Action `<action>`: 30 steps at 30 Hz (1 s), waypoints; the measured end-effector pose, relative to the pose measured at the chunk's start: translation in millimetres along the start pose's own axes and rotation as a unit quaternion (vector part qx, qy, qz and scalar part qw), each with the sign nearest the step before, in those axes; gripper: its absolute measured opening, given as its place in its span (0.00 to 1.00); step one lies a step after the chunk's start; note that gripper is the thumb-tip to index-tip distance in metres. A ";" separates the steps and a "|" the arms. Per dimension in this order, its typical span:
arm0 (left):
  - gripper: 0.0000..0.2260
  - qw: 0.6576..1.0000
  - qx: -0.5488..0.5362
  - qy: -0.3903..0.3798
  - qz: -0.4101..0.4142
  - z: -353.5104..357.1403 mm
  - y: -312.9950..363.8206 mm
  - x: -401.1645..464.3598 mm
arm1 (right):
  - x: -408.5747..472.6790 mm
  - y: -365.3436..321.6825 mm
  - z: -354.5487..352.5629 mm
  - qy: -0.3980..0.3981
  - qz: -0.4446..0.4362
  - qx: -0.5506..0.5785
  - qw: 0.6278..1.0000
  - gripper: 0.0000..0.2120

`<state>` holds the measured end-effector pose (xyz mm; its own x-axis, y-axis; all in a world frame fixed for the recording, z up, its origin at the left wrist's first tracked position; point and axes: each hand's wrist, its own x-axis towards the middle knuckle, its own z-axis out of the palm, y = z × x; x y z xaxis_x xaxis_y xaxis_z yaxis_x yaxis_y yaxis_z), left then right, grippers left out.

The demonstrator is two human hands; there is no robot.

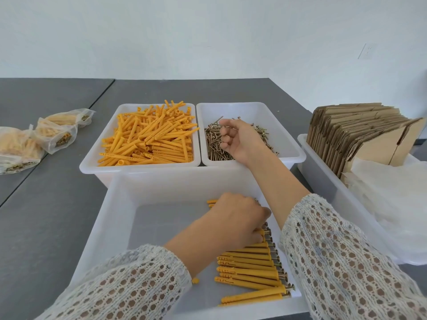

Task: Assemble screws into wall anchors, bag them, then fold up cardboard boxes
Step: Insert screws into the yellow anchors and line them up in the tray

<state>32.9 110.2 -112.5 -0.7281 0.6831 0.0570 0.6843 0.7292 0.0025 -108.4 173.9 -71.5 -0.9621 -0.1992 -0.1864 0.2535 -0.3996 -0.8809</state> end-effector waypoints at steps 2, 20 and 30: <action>0.14 1.000 -0.009 0.000 -0.001 0.3 -4.1 1.1 | -0.4 -0.1 2.4 0.002 -0.005 -0.036 0.999 0.11; 0.11 0.880 0.069 0.322 -0.344 -18.2 -119.2 -33.7 | -5.5 8.8 -5.4 0.062 0.024 -0.767 0.638 0.20; 0.13 0.918 -0.063 0.172 -0.353 -17.7 -133.1 -33.9 | -8.3 7.0 -4.6 0.068 0.044 -0.768 0.635 0.13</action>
<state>-32.7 -10.8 -97.1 -0.9511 -0.0258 0.3079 0.0629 0.9595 0.2745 -99.2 176.9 -78.2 -0.9773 -0.0405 -0.2079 0.0086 0.9732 -0.2300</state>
